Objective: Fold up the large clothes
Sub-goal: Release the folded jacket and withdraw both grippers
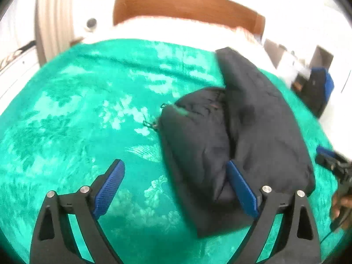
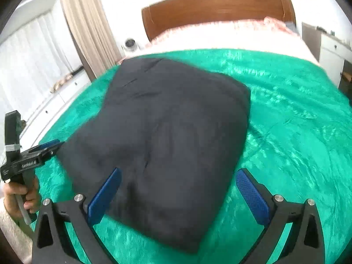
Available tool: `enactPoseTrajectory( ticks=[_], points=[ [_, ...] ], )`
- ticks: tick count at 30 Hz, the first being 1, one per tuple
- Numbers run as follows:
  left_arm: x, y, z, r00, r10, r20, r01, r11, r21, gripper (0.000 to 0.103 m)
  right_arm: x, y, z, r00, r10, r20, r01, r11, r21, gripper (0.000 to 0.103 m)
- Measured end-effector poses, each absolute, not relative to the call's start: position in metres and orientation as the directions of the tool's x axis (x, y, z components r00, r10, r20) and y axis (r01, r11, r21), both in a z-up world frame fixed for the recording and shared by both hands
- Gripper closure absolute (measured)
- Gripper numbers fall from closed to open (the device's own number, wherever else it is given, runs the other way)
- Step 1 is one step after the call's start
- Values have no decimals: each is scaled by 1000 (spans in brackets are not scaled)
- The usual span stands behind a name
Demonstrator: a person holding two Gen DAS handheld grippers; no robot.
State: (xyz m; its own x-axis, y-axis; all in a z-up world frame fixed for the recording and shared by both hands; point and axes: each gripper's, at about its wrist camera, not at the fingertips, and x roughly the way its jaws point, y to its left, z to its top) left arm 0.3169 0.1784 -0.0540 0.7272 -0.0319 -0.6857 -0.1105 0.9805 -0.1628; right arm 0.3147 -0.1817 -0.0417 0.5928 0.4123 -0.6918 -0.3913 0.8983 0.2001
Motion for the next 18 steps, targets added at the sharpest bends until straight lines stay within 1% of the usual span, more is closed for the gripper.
enactPoseTrajectory(
  ticks=[3, 7, 14, 16, 18],
  points=[
    [289, 164, -39, 760, 81, -645, -170, 982, -77, 2, 279, -191, -27, 650, 385, -655, -421, 900, 112, 0],
    [243, 150, -11, 795, 160, -585, -171, 985, 38, 1, 242, -180, 1, 722, 374, -583, -439, 898, 32, 0],
    [213, 129, 26, 835, 200, -512, -167, 980, 111, 0, 172, -178, 47, 813, 345, -469, -403, 915, -24, 0],
    [203, 119, 34, 850, 210, -484, -174, 977, 119, 0, 156, -182, 59, 844, 320, -430, -369, 929, -33, 0],
    [188, 112, 45, 860, 222, -459, -193, 975, 109, 0, 137, -189, 70, 890, 267, -368, -298, 954, -29, 0]
  ],
)
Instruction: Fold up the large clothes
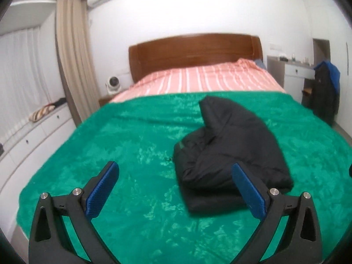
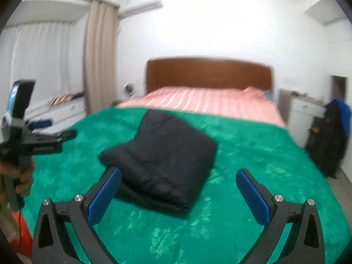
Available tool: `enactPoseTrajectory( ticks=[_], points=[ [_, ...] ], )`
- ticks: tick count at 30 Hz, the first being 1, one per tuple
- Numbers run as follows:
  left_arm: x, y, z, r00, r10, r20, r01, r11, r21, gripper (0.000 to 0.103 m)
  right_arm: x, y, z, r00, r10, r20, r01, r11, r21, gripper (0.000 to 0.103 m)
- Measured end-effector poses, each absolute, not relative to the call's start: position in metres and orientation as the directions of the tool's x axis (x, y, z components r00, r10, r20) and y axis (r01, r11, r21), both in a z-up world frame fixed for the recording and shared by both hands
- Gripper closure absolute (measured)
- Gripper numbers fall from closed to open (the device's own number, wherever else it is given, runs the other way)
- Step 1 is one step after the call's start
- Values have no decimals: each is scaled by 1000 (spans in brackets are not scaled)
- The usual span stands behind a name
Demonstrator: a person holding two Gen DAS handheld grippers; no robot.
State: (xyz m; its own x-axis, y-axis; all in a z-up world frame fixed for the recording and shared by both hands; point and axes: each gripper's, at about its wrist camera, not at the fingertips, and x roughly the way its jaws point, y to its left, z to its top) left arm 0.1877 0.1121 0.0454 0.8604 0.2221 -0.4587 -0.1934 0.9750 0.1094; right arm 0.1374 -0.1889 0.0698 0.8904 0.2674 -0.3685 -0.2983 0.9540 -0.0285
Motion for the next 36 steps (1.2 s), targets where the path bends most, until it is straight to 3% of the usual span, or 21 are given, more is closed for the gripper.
enactPoseTrajectory(
  ticks=[2, 5, 8, 12, 17, 27, 36],
  points=[
    [169, 106, 54, 857, 249, -450, -230, 968, 98, 0, 134, -195, 70, 871, 259, -417, -265, 963, 44, 0],
    [145, 98, 49, 837, 284, -468, -272, 958, 93, 0, 145, -190, 51, 717, 288, -634, -312, 947, 78, 0],
    [125, 92, 31, 820, 234, -522, -219, 971, 91, 0, 122, -198, 49, 738, 289, -610, -275, 954, 119, 0],
    [89, 77, 12, 790, 212, -575, -164, 977, 134, 0, 87, -196, 36, 727, 226, -648, -213, 972, 99, 0],
    [62, 71, 2, 753, 104, -650, -99, 994, 45, 0, 37, -186, 22, 730, 214, -649, -249, 968, 39, 0],
    [56, 57, 8, 735, 85, -673, -117, 993, -2, 0, 11, -176, 33, 731, 237, -640, -309, 951, -1, 0],
    [55, 49, 15, 727, 131, -674, -116, 991, 67, 0, 11, -177, 41, 749, 213, -627, -280, 960, -8, 0]
  ],
)
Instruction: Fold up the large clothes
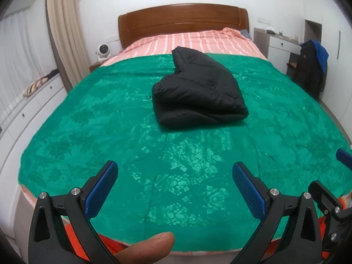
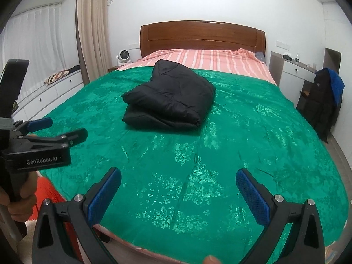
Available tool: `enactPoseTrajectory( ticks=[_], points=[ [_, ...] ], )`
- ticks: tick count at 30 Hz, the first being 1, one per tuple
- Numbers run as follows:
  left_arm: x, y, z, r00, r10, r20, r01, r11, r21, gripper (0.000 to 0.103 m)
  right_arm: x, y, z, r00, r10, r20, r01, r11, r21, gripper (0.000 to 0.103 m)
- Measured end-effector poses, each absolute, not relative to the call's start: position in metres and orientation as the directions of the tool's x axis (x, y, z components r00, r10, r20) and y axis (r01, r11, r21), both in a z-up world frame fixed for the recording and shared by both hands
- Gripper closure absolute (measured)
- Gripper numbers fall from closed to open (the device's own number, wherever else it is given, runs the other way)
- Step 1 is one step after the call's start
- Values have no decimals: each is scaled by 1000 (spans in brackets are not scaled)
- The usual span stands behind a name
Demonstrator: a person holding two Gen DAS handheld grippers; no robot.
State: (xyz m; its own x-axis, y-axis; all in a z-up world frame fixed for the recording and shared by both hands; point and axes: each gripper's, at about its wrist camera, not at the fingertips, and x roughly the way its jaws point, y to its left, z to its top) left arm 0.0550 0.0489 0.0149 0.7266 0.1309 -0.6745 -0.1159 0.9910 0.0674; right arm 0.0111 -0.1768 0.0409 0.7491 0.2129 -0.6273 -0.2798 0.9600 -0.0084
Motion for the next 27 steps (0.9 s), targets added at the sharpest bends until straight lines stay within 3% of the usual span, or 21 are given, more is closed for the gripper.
enactPoseTrajectory(
  ticks=[27],
  points=[
    [54, 50, 20, 748, 169, -642, -130, 986, 109, 0, 30, -168, 47, 705, 193, -682, -274, 962, -10, 0]
  ],
)
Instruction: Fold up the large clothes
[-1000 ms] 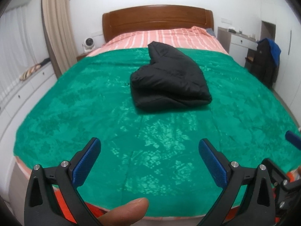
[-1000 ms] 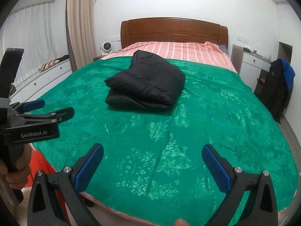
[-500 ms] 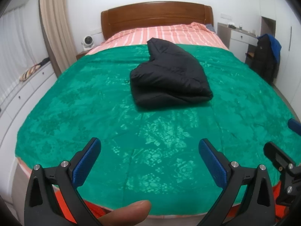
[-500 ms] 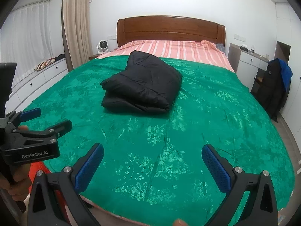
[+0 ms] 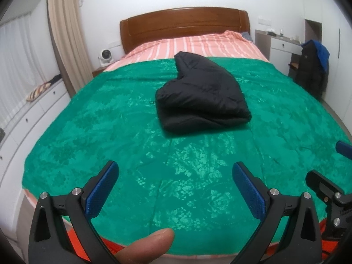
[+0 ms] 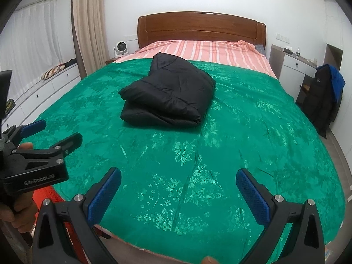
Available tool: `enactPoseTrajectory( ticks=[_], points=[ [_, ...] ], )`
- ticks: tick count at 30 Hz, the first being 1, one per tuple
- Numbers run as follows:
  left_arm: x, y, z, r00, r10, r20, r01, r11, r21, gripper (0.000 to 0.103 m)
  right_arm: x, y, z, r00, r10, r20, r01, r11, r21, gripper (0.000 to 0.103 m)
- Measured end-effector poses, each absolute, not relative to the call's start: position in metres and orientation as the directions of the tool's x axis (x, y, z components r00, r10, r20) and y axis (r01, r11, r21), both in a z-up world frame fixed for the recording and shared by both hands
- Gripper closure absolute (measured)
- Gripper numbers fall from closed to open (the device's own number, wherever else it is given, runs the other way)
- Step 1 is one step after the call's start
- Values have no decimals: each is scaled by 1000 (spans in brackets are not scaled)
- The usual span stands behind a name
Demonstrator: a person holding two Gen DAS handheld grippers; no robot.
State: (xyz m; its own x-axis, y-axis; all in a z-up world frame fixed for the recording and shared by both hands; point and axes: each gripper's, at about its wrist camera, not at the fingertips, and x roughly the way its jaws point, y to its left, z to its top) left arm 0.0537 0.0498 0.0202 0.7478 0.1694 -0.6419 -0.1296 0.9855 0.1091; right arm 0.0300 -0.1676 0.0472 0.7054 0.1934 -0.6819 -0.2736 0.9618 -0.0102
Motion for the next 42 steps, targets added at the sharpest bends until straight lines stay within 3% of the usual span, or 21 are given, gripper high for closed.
enactPoseTrajectory(
  ticks=[42],
  points=[
    [52, 59, 30, 723, 163, -671, -151, 986, 76, 0, 32, -153, 67, 694, 211, -688, -312, 950, -24, 0]
  ],
)
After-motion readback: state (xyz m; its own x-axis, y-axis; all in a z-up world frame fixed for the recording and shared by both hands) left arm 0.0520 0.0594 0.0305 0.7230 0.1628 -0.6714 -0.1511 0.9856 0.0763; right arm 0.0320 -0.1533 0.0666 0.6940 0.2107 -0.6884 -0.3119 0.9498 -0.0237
